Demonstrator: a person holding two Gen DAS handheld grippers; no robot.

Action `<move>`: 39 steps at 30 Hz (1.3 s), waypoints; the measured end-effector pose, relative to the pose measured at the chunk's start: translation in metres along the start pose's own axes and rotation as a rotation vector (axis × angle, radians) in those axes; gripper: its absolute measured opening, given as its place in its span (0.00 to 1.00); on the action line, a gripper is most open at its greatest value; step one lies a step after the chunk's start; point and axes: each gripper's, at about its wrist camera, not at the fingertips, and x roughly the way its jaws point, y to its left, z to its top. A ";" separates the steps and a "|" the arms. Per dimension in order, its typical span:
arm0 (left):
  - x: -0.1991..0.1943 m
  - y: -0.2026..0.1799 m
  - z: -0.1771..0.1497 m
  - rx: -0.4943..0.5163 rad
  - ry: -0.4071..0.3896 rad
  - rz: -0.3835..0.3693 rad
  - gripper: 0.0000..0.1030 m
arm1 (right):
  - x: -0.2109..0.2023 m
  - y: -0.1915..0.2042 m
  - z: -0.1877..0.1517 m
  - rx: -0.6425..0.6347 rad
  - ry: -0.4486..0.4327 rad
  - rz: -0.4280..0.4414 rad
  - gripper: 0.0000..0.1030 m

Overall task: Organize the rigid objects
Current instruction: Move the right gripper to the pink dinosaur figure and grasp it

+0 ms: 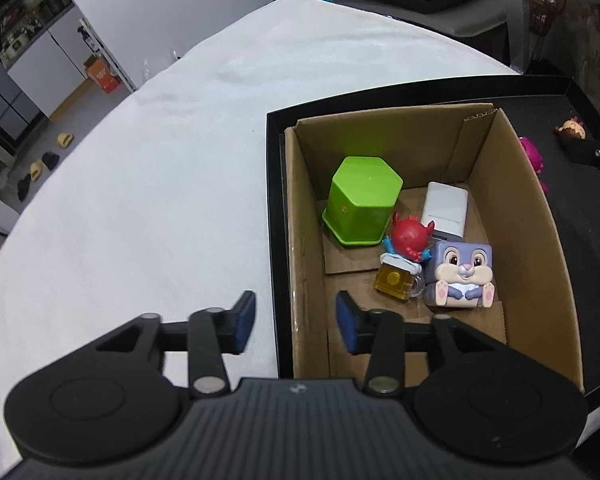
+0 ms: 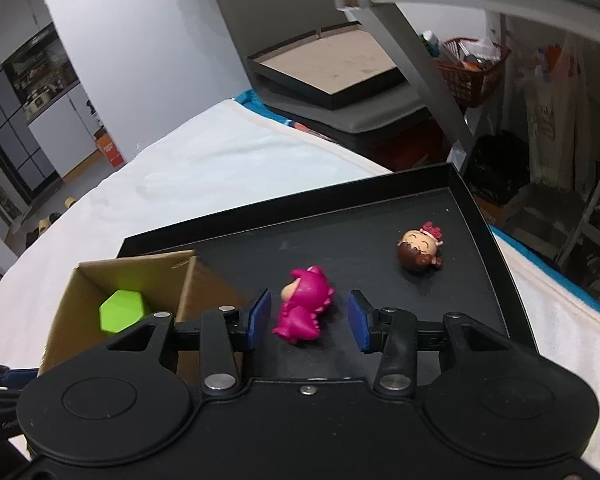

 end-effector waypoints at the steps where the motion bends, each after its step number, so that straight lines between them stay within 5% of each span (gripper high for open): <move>1: 0.001 -0.001 0.001 0.006 -0.001 0.009 0.49 | 0.003 -0.003 0.000 0.003 0.001 -0.001 0.43; 7: 0.008 -0.005 0.007 0.010 0.018 0.032 0.60 | 0.025 -0.013 -0.002 0.003 0.027 0.031 0.55; 21: 0.019 -0.002 0.014 -0.032 0.052 0.049 0.61 | 0.072 -0.009 -0.006 0.035 0.120 0.088 0.55; 25: 0.020 -0.003 0.015 -0.036 0.059 0.049 0.61 | 0.077 -0.010 -0.006 0.039 0.159 0.083 0.33; 39: 0.012 -0.001 0.011 -0.033 0.035 0.030 0.61 | 0.044 -0.007 -0.009 0.036 0.154 0.049 0.32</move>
